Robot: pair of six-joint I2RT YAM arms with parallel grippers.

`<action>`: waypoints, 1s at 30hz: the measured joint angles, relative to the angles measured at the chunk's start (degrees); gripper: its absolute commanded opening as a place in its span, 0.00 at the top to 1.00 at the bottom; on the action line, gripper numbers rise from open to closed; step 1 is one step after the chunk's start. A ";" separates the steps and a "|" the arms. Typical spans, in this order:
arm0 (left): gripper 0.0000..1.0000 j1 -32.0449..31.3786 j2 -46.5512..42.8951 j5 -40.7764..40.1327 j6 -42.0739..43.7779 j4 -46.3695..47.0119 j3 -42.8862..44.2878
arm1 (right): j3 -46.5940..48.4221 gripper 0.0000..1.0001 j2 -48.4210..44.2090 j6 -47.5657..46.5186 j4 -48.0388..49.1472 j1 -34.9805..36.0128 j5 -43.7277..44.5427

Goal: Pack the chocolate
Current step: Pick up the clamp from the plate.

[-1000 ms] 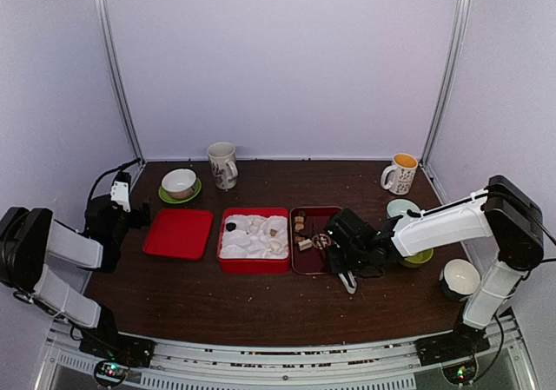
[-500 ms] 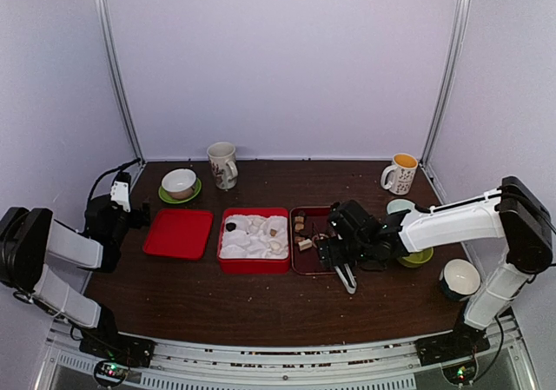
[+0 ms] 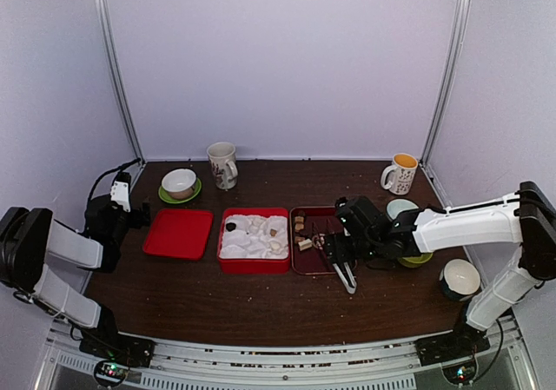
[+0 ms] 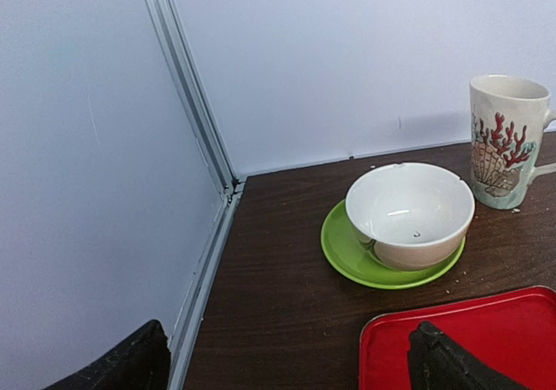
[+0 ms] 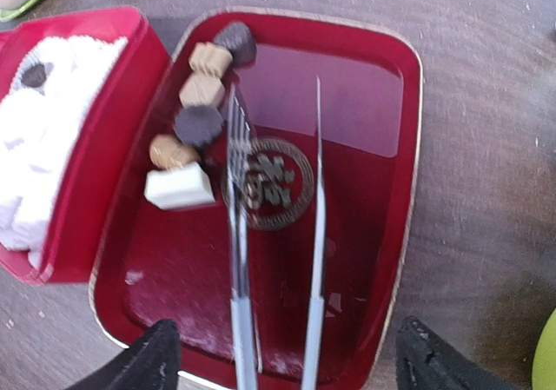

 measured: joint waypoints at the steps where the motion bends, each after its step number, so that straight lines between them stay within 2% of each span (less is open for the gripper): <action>1: 0.02 0.00 0.00 0.00 0.00 0.00 0.00 | -0.81 0.19 -0.33 0.02 0.00 0.00 -0.20; 5: 0.02 0.00 0.00 0.00 0.00 0.00 0.00 | -2.45 0.21 -0.50 0.28 -0.24 0.07 -1.14; 8: 0.02 0.00 0.00 0.00 0.00 0.00 0.00 | -2.54 0.28 -0.37 0.37 -0.24 0.42 -1.53; 14: 0.02 0.00 0.00 0.00 0.00 0.02 0.00 | -2.51 0.28 0.76 0.52 -0.37 1.73 -2.12; 21: 0.02 0.00 0.00 0.00 0.00 0.00 0.00 | -2.51 0.39 2.05 1.57 -1.20 2.89 -2.16; 30: 0.02 0.00 0.00 0.00 0.00 0.00 0.00 | -2.51 0.46 4.22 2.03 -1.20 2.95 -2.14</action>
